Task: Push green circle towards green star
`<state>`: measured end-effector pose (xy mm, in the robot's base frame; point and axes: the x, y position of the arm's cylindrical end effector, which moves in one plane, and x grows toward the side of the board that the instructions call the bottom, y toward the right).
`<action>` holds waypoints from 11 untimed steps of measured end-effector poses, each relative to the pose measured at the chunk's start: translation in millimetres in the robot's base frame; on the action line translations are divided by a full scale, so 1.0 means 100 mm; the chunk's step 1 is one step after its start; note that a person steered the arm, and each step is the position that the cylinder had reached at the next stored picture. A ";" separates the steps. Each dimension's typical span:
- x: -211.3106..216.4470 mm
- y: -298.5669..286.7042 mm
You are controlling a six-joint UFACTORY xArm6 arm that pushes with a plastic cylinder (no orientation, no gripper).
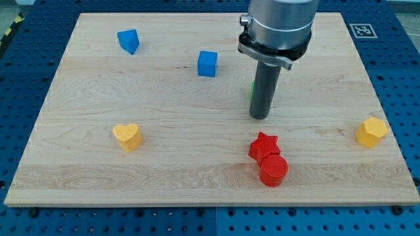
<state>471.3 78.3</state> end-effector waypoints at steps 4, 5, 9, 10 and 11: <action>-0.30 0.23; -0.29 0.06; -0.72 0.30; -0.77 0.33; -0.69 0.32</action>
